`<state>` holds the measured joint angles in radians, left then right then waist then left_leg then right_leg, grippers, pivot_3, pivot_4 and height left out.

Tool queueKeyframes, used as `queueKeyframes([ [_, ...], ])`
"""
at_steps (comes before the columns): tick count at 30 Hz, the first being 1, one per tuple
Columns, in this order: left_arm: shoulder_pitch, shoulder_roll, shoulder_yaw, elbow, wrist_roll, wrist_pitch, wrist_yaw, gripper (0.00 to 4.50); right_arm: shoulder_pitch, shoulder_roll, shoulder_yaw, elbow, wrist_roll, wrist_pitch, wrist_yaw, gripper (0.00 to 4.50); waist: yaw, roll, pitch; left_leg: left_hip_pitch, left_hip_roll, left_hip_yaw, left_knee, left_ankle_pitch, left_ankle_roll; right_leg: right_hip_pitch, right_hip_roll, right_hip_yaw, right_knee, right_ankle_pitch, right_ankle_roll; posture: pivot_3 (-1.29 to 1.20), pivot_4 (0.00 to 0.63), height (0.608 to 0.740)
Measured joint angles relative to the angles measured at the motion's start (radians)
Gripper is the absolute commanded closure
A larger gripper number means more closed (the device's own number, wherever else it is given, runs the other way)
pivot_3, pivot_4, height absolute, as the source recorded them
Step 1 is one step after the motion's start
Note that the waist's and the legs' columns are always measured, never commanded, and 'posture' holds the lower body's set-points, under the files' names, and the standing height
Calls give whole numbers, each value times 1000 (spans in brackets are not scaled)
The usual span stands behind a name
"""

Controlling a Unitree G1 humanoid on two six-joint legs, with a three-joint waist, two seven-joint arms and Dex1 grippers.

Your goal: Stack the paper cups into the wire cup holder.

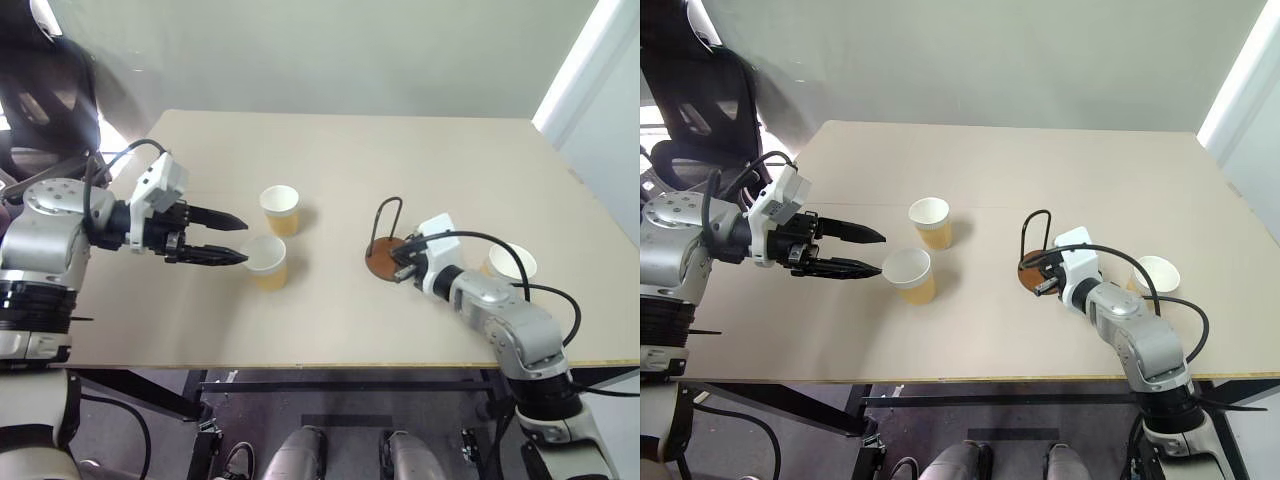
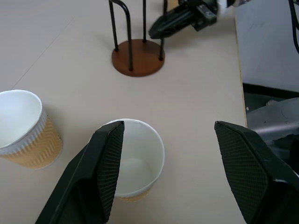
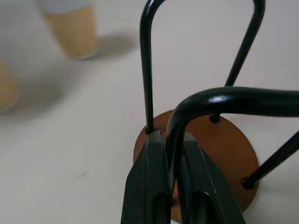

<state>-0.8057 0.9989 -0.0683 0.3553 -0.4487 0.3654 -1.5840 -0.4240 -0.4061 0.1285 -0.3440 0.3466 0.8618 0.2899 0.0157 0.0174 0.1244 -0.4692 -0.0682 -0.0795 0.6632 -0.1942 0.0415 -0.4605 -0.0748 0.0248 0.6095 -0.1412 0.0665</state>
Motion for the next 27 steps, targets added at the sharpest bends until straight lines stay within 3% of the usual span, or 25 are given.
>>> queueKeyframes([
  [10,-42,3,-49,25,-1,-10,0,1190,121,-123,114,-232,104,-13,294,4476,-1,-2,-1,0,0,0,0,0,0,0,0,0,0,-1,-1,0,150,740],
  [27,-78,2,-99,60,-3,-38,0,1190,21,-216,193,-69,16,-219,537,4476,-1,-2,-1,-1,0,0,0,1,0,0,0,1,-1,0,-2,0,150,740],
])
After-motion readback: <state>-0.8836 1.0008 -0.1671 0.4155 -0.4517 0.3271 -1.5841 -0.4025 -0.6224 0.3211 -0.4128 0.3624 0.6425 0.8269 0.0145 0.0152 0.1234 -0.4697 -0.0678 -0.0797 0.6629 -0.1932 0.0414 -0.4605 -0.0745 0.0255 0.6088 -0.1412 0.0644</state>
